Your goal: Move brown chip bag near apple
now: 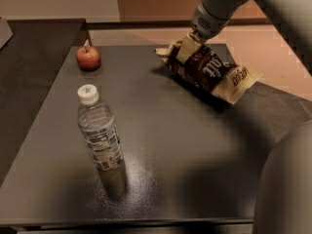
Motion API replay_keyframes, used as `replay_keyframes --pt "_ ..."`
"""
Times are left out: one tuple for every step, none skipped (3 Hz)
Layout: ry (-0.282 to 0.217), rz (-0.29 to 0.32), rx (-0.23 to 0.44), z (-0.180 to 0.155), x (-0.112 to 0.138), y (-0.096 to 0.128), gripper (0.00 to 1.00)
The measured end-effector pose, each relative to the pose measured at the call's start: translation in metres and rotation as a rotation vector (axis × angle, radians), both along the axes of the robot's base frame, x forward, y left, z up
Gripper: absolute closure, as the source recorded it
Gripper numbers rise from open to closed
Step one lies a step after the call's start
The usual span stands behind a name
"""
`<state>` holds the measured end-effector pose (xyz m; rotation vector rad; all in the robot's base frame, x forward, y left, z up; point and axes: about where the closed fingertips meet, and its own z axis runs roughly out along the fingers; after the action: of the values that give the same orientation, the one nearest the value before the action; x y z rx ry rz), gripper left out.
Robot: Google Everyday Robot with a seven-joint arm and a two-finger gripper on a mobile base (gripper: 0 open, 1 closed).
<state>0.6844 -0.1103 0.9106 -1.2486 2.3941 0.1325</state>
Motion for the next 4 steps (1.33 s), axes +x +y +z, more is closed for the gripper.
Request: replay_keyframes --pt "-0.028 0.029 0.002 0.009 0.004 0.006 1.0" --pt "-0.05 0.114 -0.026 -0.032 0.014 0.012 1.0" --pt "-0.074 0.171 -0.026 -0.047 0.023 0.026 1.0" --pt "-0.074 0.171 -0.026 -0.047 0.023 0.026 1.0"
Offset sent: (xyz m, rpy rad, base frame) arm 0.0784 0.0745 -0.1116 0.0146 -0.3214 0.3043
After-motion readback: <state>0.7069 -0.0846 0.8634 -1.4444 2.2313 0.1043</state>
